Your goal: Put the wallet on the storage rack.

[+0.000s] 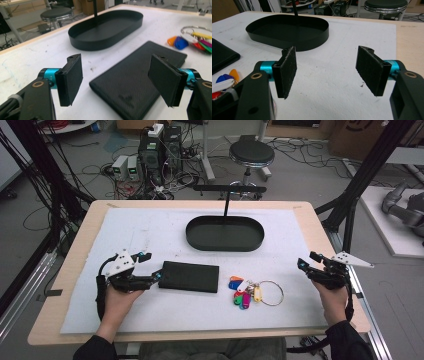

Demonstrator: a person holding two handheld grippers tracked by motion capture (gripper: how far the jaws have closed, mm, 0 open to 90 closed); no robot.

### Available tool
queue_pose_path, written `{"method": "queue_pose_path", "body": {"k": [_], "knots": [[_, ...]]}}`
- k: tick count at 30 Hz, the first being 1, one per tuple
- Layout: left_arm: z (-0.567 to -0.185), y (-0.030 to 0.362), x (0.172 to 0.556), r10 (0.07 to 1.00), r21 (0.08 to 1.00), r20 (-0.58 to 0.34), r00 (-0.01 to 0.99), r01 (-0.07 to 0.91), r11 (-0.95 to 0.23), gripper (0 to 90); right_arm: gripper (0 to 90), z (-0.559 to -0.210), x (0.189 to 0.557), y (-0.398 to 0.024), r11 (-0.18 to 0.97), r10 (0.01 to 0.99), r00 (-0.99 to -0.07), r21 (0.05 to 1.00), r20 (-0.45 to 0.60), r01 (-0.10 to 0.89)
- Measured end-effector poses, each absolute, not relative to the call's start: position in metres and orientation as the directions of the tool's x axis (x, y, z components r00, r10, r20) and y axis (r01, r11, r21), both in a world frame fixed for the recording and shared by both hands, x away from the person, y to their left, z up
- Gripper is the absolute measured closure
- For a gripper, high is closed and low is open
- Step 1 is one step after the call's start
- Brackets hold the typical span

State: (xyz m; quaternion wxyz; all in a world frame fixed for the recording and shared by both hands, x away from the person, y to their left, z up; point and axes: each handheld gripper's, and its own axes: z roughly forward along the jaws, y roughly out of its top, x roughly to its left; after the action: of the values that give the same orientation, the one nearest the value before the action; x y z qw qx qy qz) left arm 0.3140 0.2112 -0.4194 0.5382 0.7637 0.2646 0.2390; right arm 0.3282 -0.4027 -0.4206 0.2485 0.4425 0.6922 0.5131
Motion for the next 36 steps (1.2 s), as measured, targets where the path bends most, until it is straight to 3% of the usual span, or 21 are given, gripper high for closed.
{"method": "queue_pose_path", "body": {"k": [9, 10, 23, 36], "knots": [[-0.436, 0.218, 0.311, 0.637, 0.9, 0.083, 0.767, 0.216, -0.378, 29.4, 33.8, -0.423, 0.341, -0.395, 0.084, 0.863, -0.492, 0.925, 0.118, 0.371], [-0.439, 0.216, 0.313, 0.648, 0.901, 0.043, 0.761, 0.251, -0.354, 29.3, 33.8, -0.423, 0.341, -0.395, 0.086, 0.862, -0.493, 0.925, 0.117, 0.37], [-0.427, 0.198, 0.341, 0.69, 0.912, -0.036, 0.723, 0.305, -0.272, 31.7, 33.8, -0.421, 0.339, -0.388, 0.146, 0.864, -0.5, 0.918, 0.064, 0.369], [-0.435, 0.192, 0.378, 0.744, 0.854, -0.185, 0.642, 0.48, -0.202, 35.1, 33.9, -0.423, 0.33, -0.397, 0.154, 0.876, -0.48, 0.914, 0.05, 0.376]]}}
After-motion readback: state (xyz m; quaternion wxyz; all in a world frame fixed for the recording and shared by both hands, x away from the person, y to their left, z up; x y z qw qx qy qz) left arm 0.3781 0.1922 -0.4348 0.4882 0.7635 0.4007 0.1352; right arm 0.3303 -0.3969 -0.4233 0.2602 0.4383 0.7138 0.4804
